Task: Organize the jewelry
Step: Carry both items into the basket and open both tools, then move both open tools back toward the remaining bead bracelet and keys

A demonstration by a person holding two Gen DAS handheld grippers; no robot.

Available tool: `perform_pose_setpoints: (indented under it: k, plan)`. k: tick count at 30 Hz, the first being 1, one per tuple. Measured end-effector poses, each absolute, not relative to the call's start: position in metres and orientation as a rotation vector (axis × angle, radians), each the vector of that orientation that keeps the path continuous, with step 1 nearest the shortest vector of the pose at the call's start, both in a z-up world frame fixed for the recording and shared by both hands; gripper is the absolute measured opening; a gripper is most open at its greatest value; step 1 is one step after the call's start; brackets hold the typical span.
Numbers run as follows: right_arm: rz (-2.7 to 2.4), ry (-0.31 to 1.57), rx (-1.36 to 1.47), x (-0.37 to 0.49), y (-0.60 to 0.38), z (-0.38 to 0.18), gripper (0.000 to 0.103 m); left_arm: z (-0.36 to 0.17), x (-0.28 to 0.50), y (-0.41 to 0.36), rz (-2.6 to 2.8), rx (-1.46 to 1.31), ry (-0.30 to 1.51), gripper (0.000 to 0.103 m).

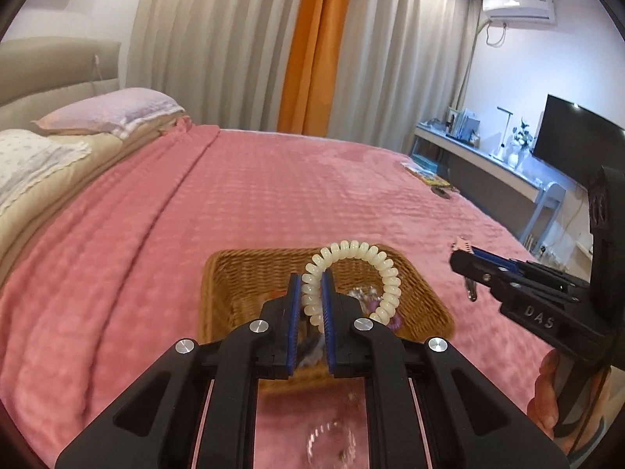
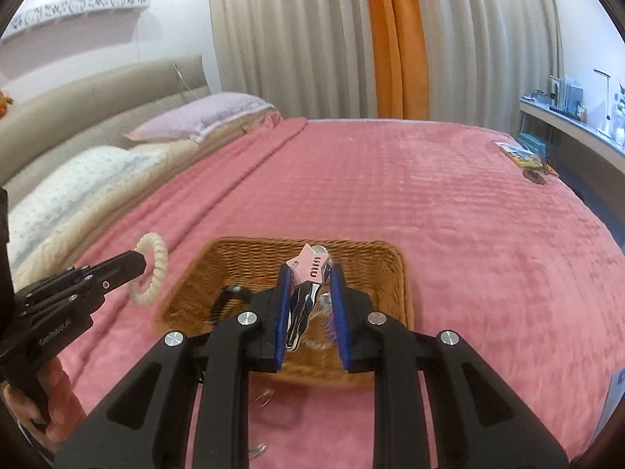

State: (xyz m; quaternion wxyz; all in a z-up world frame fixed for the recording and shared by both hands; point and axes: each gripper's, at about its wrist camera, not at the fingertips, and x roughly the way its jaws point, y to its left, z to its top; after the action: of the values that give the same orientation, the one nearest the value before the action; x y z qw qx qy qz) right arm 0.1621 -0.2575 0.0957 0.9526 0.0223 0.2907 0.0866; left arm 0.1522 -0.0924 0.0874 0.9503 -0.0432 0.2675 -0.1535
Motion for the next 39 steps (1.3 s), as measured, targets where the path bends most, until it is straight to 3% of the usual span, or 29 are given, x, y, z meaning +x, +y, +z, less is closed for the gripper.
perform_pose_setpoints:
  k: [8, 19, 23, 27, 39]
  plan:
    - [0.208, 0.751, 0.105, 0.235, -0.261, 0.041, 0.018, 0.033, 0.205, -0.120, -0.305, -0.067, 0.641, 0.009]
    - [0.202, 0.852, 0.129, 0.250, -0.265, 0.001, 0.018, 0.007, 0.213, -0.131, -0.296, -0.008, 0.713, 0.010]
    - [0.202, 0.874, 0.145, 0.252, -0.268, 0.001, 0.020, 0.009, 0.210, -0.129, -0.320, -0.018, 0.716, 0.016]
    - [0.193, 0.843, 0.154, 0.241, -0.274, 0.011, 0.043, 0.021, 0.199, -0.119, -0.340, -0.040, 0.683, 0.030]
    - [0.264, 0.747, 0.197, 0.153, -0.271, 0.056, 0.043, 0.058, 0.120, -0.076, -0.393, -0.113, 0.593, 0.031]
